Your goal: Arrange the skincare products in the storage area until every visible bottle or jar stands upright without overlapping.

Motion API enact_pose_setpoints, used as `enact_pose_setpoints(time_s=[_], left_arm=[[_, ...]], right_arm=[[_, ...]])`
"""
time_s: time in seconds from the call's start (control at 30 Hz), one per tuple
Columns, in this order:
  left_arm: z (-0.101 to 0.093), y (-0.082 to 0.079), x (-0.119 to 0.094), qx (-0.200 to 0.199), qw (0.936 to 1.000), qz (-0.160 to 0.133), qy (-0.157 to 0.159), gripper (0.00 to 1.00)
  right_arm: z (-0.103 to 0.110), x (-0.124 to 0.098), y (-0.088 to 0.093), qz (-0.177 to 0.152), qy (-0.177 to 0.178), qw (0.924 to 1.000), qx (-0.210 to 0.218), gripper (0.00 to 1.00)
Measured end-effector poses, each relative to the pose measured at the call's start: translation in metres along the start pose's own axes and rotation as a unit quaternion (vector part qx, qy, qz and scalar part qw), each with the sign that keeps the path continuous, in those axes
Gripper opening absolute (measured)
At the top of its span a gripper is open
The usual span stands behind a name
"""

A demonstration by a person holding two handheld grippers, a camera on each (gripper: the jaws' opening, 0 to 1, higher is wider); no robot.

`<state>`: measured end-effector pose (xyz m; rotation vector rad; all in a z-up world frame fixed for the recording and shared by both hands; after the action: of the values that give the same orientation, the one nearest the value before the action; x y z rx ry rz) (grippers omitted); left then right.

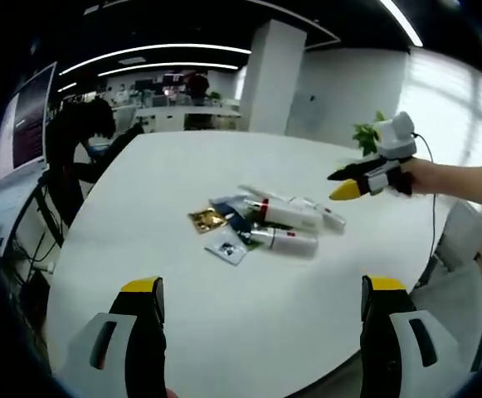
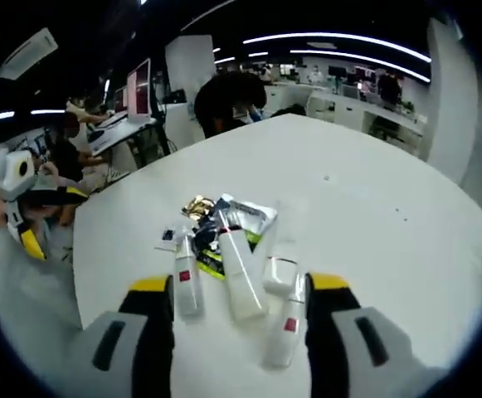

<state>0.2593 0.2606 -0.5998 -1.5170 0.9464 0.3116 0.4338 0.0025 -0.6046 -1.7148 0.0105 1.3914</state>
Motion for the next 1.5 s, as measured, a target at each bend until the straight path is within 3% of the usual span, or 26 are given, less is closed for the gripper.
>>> enact_pose_setpoints(time_s=[0.4, 1.07, 1.5], left_arm=[[0.007, 0.003, 0.003, -0.011, 0.9999, 0.003, -0.005, 0.97], [0.016, 0.007, 0.008, -0.023, 0.9996, 0.011, -0.010, 0.97], [0.018, 0.011, 0.010, -0.025, 0.9994, 0.019, -0.014, 0.97]], right_arm=[[-0.007, 0.042, -0.023, 0.027, -0.017, 0.9992, -0.024, 0.58], [0.005, 0.105, -0.039, 0.108, -0.038, 0.9884, -0.099, 0.38], [0.011, 0.134, -0.043, 0.147, -0.026, 0.9834, -0.104, 0.31]])
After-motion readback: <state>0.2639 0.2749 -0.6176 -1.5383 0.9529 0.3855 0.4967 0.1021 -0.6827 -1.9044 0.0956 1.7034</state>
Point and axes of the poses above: the point that each gripper's makers call its tool centre point, and the gripper's own axes: x roughly forward along the fingers, z roughly to its left, y roughly out of its underside, the point moved 7 cm from there along -x, roughly backward along the fingers, and after that the axes turned 13 degrees about z, right-handed, at the moved point
